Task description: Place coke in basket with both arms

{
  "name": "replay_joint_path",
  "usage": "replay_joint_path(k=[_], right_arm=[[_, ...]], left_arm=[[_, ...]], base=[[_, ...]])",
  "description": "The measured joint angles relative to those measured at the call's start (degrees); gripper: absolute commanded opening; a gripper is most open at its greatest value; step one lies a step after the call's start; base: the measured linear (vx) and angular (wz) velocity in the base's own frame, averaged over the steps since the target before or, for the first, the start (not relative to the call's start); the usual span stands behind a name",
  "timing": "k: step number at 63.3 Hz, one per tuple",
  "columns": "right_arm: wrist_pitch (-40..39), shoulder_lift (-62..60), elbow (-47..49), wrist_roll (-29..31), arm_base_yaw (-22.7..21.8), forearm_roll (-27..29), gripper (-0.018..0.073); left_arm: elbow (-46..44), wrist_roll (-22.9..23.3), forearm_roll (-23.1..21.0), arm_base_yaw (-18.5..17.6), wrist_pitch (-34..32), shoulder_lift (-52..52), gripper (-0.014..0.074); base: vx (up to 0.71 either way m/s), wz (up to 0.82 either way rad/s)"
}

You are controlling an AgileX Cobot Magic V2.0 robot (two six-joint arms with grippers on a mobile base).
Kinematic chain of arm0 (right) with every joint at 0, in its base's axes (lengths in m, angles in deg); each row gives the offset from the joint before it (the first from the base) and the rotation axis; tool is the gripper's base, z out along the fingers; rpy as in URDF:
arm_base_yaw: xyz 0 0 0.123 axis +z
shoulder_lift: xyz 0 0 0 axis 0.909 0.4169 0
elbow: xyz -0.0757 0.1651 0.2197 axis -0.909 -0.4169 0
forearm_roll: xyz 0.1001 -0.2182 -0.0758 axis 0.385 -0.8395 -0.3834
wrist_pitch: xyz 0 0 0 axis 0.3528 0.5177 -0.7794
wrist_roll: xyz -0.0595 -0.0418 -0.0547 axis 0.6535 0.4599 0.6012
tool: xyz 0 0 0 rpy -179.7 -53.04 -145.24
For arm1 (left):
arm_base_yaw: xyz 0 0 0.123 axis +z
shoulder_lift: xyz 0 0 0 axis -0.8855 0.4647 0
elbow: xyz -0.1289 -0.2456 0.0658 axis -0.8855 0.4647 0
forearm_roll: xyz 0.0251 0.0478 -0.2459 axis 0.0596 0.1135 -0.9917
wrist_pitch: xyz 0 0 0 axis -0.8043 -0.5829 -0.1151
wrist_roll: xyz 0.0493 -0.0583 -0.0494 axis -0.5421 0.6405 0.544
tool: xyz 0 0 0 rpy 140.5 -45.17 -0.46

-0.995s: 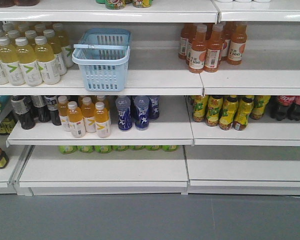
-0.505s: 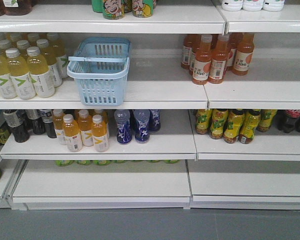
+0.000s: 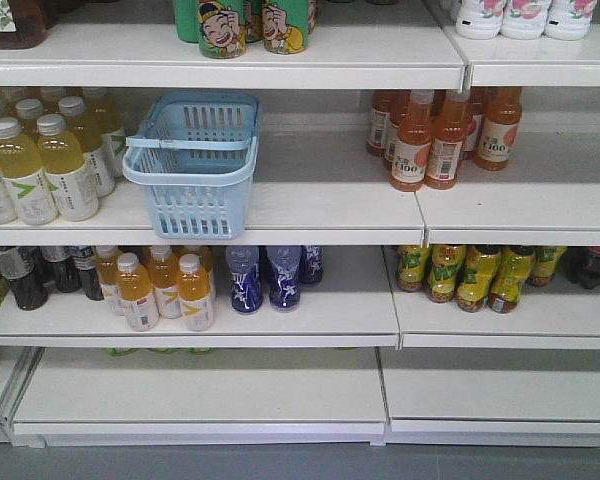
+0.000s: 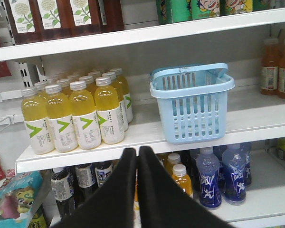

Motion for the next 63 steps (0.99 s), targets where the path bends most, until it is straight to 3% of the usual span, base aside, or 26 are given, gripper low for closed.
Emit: replay_joint_path(k=[63], right_arm=[[0.00,0.00,0.00,0.00,0.00,0.00,-0.0008]], left_arm=[[0.00,0.00,0.00,0.00,0.05,0.00,-0.0006]], base=[[0.08,0.00]])
